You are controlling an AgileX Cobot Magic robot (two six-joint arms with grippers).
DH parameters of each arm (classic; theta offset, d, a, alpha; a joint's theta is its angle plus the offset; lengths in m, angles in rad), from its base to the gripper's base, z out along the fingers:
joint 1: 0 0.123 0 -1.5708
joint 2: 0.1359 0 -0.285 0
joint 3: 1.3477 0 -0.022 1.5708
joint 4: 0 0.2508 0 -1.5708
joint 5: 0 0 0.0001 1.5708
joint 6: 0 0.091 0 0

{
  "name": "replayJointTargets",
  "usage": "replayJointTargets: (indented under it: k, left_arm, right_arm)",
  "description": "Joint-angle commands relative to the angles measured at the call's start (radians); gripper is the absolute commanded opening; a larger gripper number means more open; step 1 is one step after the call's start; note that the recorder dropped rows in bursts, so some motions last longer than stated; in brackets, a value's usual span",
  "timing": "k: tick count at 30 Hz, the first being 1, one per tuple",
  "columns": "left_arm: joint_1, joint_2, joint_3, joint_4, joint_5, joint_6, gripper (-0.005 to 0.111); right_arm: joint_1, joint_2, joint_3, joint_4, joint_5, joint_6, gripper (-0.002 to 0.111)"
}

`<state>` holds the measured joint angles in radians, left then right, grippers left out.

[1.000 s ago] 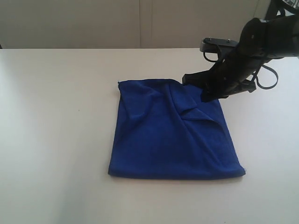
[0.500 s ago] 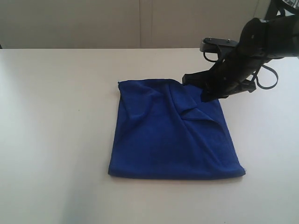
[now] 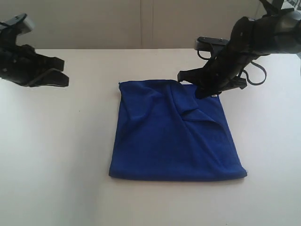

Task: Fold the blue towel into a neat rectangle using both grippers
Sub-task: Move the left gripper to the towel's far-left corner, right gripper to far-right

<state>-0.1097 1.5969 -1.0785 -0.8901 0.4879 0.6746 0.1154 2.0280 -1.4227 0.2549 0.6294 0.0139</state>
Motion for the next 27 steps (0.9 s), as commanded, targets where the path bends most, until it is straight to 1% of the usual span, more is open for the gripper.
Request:
replayJointTargets:
  k: [1, 4, 8, 19, 21, 26, 27]
  left_arm:
    - [-0.072, 0.147, -0.136, -0.022, -0.001, 0.033, 0.0]
    - [-0.098, 0.234, -0.205, -0.022, 0.001, 0.035, 0.0]
    - [-0.102, 0.272, -0.224, -0.022, -0.003, 0.035, 0.0]
    - [-0.102, 0.289, -0.225, -0.022, 0.005, 0.035, 0.0]
    - [-0.102, 0.289, -0.225, -0.022, 0.005, 0.035, 0.0]
    - [-0.102, 0.289, -0.225, -0.022, 0.005, 0.038, 0.0]
    - [-0.102, 0.289, -0.225, -0.022, 0.005, 0.038, 0.0]
  right_arm:
    - [-0.007, 0.045, -0.012, 0.003, -0.033, -0.014, 0.016]
    - [-0.007, 0.057, -0.012, 0.001, -0.079, -0.014, 0.021]
    - [-0.007, 0.059, -0.01, -0.001, -0.103, -0.014, 0.025]
    - [-0.007, 0.117, -0.006, -0.001, -0.127, 0.017, 0.024]
    - [-0.007, 0.122, -0.006, -0.001, -0.134, 0.015, 0.021]
    - [-0.007, 0.126, -0.006, -0.001, -0.144, 0.015, 0.001]
    - [-0.007, 0.123, -0.006, -0.001, -0.147, 0.015, 0.0]
